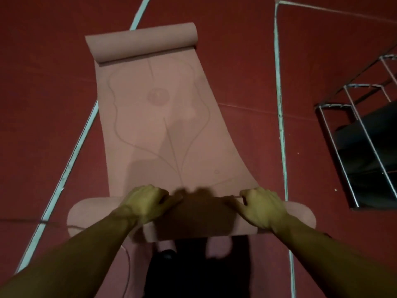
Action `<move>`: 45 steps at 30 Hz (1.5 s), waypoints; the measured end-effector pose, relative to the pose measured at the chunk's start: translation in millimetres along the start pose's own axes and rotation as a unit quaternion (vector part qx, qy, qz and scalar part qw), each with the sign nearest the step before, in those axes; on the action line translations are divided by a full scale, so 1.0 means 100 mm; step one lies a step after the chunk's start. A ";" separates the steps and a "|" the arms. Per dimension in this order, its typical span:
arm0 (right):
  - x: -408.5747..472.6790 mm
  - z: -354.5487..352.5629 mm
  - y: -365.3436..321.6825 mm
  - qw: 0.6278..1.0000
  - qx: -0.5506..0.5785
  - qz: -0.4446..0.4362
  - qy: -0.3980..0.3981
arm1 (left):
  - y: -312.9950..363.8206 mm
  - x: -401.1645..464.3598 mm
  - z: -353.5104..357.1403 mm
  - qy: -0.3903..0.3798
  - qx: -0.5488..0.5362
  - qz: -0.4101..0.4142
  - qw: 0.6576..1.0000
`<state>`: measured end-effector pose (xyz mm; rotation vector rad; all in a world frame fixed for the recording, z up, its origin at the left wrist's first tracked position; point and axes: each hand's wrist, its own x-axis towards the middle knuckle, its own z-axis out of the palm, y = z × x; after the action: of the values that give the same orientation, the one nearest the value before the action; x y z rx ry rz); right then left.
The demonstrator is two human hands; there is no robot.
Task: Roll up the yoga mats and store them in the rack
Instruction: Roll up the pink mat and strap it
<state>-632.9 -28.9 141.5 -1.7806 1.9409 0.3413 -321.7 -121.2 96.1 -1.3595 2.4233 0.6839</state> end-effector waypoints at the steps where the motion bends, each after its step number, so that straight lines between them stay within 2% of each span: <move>1: 0.11 0.10 0.03 1.000 -0.006 -0.005 0.030 | -0.06 0.05 0.07 0.009 0.008 0.007 1.000; 6: 0.28 0.37 0.02 0.996 -0.020 0.003 0.081 | -0.11 0.16 0.38 0.061 -0.010 -0.012 0.998; 10: -0.15 0.32 0.05 0.994 -0.004 0.042 0.098 | 0.15 -0.11 0.26 0.108 -0.031 -0.009 0.994; 15: -1.09 0.00 -0.13 0.990 0.044 0.066 0.118 | 0.52 -0.97 -0.36 0.166 -0.008 0.000 0.986; 20: -1.87 -0.65 -0.42 0.981 0.054 0.047 0.179 | 0.79 -1.85 -1.04 0.203 0.010 -0.028 0.979; 26: -2.68 -0.97 -0.64 0.973 0.002 0.009 0.232 | 1.03 -2.75 -1.24 0.208 -0.023 -0.060 0.976; 30: -3.24 -1.11 -0.62 0.967 -0.019 0.011 0.255 | 1.29 -3.29 -1.31 0.216 -0.074 -0.041 0.973; 33: -3.60 -1.13 -0.46 0.974 -0.008 0.023 0.227 | 1.55 -3.56 -1.27 0.185 -0.094 -0.016 0.978; 37: -3.99 -0.98 -0.38 0.985 0.035 0.039 0.164 | 1.75 -3.78 -1.12 0.095 -0.121 -0.028 0.988; 45: -4.50 -0.46 -0.42 0.994 0.092 0.060 -0.027 | 1.67 -4.18 -0.45 -0.029 -0.230 -0.048 0.972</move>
<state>-582.5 332.0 412.7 -1.5285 1.9768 0.2398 -248.1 231.5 369.9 -1.5776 2.2171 1.2989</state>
